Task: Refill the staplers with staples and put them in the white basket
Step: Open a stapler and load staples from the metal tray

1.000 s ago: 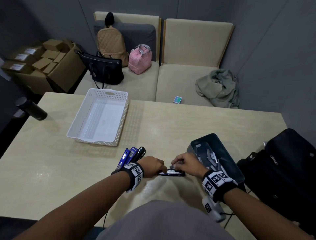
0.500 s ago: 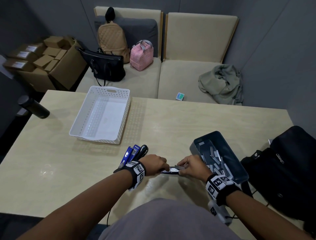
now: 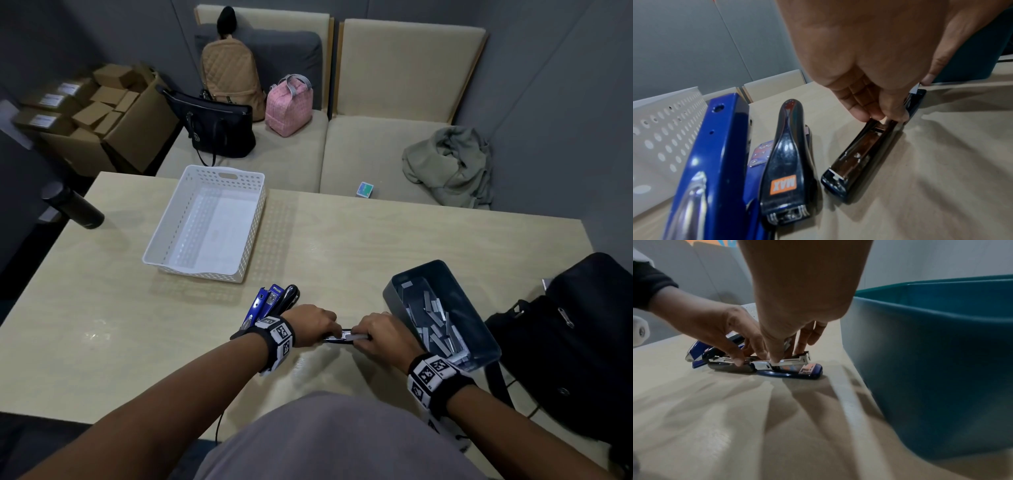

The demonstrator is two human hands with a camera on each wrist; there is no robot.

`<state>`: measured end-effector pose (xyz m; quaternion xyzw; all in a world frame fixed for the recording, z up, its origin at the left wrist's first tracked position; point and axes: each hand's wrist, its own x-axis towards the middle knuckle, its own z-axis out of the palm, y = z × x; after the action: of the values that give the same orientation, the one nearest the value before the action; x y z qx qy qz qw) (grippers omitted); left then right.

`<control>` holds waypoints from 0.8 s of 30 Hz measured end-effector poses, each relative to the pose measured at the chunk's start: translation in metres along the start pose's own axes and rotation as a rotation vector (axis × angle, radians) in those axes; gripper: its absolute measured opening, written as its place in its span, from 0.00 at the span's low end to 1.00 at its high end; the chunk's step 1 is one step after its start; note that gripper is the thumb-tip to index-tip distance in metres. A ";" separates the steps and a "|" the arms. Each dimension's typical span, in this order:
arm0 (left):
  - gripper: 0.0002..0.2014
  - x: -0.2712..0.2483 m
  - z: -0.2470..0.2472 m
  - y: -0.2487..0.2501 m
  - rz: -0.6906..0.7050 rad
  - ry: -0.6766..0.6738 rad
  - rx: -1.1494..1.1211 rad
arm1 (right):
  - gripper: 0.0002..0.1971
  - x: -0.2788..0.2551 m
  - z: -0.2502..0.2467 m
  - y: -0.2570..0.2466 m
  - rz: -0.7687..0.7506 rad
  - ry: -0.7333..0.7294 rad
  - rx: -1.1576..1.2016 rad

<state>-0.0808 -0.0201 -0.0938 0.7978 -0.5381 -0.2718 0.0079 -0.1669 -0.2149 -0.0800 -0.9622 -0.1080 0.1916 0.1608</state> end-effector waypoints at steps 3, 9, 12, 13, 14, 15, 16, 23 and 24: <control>0.14 0.000 0.002 0.001 0.002 0.005 0.024 | 0.10 -0.002 0.007 -0.001 -0.018 0.066 0.002; 0.14 0.001 0.000 0.002 -0.004 0.002 0.045 | 0.11 -0.002 0.005 -0.001 -0.010 0.099 0.029; 0.15 0.000 0.000 0.002 0.000 0.003 0.039 | 0.12 -0.001 0.005 0.000 -0.008 0.075 -0.013; 0.15 0.000 0.000 0.002 0.000 0.003 0.037 | 0.12 0.000 0.005 0.000 -0.010 0.082 -0.027; 0.15 0.000 0.000 0.002 0.000 0.003 0.035 | 0.13 -0.001 0.005 0.000 -0.006 0.091 -0.034; 0.15 0.000 -0.001 0.002 0.000 0.003 0.033 | 0.14 -0.001 0.005 -0.001 0.000 0.099 -0.033; 0.15 0.000 -0.001 0.003 0.000 0.002 0.030 | 0.14 -0.002 0.005 -0.002 0.010 0.105 -0.018; 0.16 0.000 -0.002 0.003 0.010 -0.001 0.021 | 0.10 -0.003 0.008 0.000 0.024 0.094 -0.017; 0.16 0.000 -0.002 0.003 0.012 -0.002 0.022 | 0.10 -0.002 0.008 0.000 0.028 0.097 -0.016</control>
<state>-0.0822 -0.0215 -0.0913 0.7943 -0.5459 -0.2667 0.0002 -0.1725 -0.2129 -0.0864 -0.9730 -0.0883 0.1461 0.1553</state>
